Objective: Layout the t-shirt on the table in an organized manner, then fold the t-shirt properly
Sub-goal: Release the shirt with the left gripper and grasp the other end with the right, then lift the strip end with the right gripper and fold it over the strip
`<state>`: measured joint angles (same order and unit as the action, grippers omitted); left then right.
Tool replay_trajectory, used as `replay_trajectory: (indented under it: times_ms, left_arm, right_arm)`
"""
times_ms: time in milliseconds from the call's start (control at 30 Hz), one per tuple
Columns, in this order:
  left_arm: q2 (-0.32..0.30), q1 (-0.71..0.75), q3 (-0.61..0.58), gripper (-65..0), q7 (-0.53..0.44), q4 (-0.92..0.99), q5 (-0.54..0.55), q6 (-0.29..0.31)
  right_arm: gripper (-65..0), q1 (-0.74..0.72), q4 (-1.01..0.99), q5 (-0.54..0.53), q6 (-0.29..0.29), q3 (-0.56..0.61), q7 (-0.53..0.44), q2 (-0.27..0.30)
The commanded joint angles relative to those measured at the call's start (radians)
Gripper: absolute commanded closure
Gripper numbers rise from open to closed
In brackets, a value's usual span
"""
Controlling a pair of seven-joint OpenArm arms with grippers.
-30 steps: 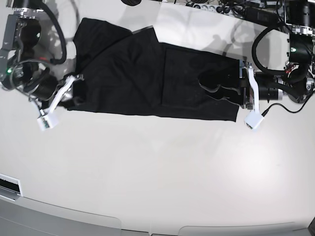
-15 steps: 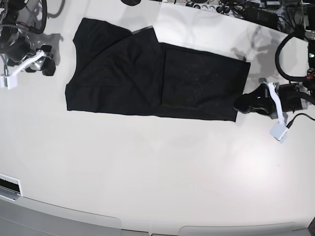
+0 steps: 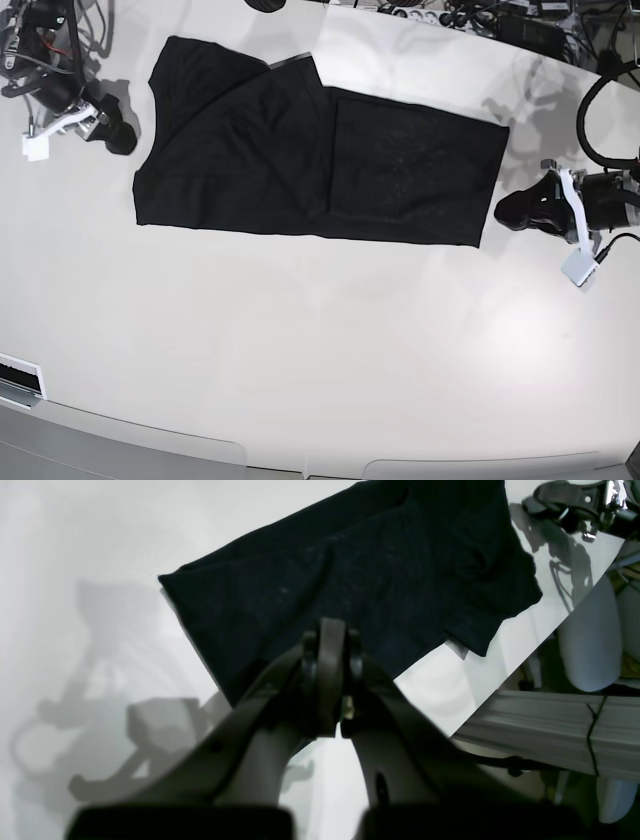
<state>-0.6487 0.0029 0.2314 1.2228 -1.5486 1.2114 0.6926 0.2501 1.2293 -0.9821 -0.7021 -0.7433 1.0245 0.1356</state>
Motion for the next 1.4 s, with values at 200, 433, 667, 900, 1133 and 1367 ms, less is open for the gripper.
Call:
replay_trajectory:
  times_ms: [200, 433, 667, 900, 1133, 1367]
  left_arm:
    - [-0.018, -0.014, 0.011, 0.0, -0.019, -0.014, 0.027, 0.006]
    - [-0.018, -0.014, 0.011, 0.0, -0.019, -0.014, 0.027, 0.006]
    - [-0.019, -0.014, 0.011, 0.0, -0.019, -0.014, 0.027, 0.006]
    - [-0.019, -0.014, 0.011, 0.0, -0.019, -0.014, 0.026, 0.006]
    - [-0.019, -0.014, 0.011, 0.0, -0.019, -0.014, 0.011, 0.006]
    - [-0.018, -0.014, 0.011, 0.0, -0.024, -0.014, 0.012, 0.006]
  right_arm:
    - [-42.0, 0.002, -0.042, -0.063, 0.004, 0.073, 0.098, 0.011]
    - [-42.0, -0.002, -0.04, -0.061, 0.004, 0.295, 0.097, 0.011]
    - [-31.2, -0.029, -0.028, -0.038, 0.004, 0.328, 0.1, 0.012]
    - [0.0, -0.033, 0.14, -0.009, 0.004, 0.256, 0.21, 0.017]
    - [0.0, -0.011, 0.461, -0.006, 0.004, 0.037, 0.323, 0.021]
    - [0.0, 0.11, 0.843, -0.038, 0.004, -0.014, 0.322, 0.023]
